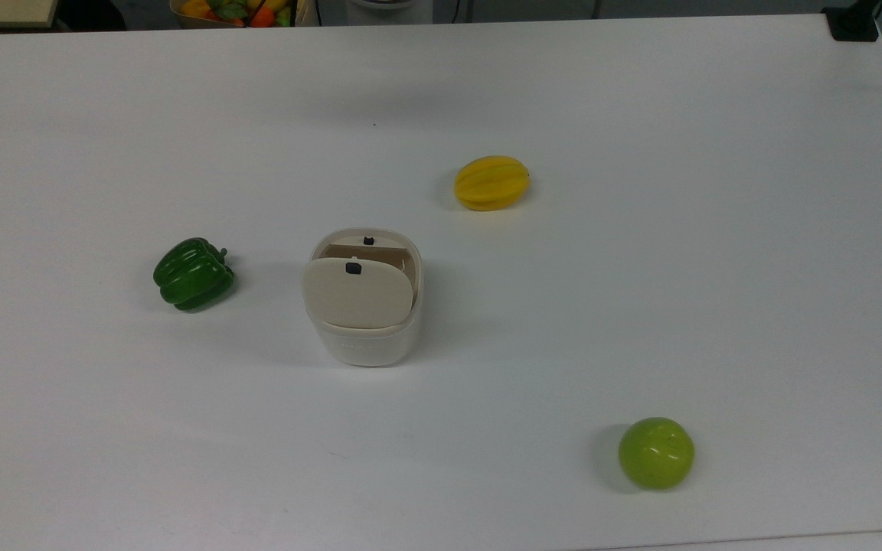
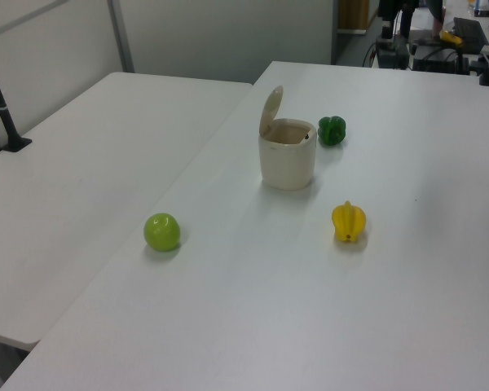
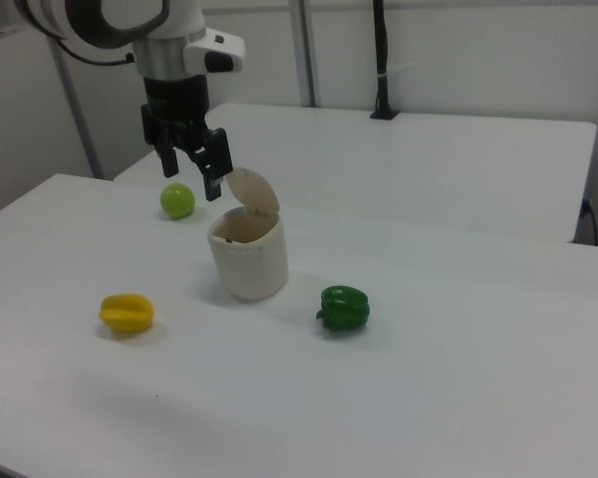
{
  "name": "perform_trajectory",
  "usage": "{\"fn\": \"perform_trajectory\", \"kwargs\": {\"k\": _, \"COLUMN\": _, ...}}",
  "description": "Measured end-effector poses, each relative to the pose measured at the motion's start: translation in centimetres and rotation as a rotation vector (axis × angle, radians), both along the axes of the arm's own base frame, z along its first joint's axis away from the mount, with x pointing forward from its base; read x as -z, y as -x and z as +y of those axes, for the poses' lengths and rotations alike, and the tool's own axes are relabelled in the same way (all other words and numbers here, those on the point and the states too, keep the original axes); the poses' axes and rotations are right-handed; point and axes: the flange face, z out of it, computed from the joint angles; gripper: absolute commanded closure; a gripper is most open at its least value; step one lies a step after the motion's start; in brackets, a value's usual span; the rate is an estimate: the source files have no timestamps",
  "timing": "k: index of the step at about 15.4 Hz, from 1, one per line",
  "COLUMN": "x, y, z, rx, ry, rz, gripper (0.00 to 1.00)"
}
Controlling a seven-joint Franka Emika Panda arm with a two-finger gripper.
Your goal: Close garbage bin
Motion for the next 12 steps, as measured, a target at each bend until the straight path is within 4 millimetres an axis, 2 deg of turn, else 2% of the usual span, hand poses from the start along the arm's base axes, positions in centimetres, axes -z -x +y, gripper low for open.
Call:
{"fn": "perform_trajectory", "kwargs": {"k": 4, "x": 0.01, "y": -0.02, "z": 0.07, "rx": -0.041, "ry": -0.007, "rz": -0.005, "gripper": 0.0}}
{"fn": "perform_trajectory", "kwargs": {"k": 6, "x": 0.07, "y": -0.05, "z": 0.09, "rx": -0.053, "ry": -0.009, "rz": -0.005, "gripper": 0.09}}
{"fn": "perform_trajectory", "kwargs": {"k": 7, "x": 0.1, "y": -0.07, "z": 0.11, "rx": -0.06, "ry": -0.01, "rz": -0.006, "gripper": 0.21}}
{"fn": "perform_trajectory", "kwargs": {"k": 9, "x": 0.18, "y": -0.12, "z": 0.12, "rx": -0.072, "ry": -0.011, "rz": -0.006, "gripper": 0.53}}
{"fn": "perform_trajectory", "kwargs": {"k": 12, "x": 0.3, "y": -0.19, "z": 0.14, "rx": -0.091, "ry": -0.013, "rz": -0.006, "gripper": 0.73}}
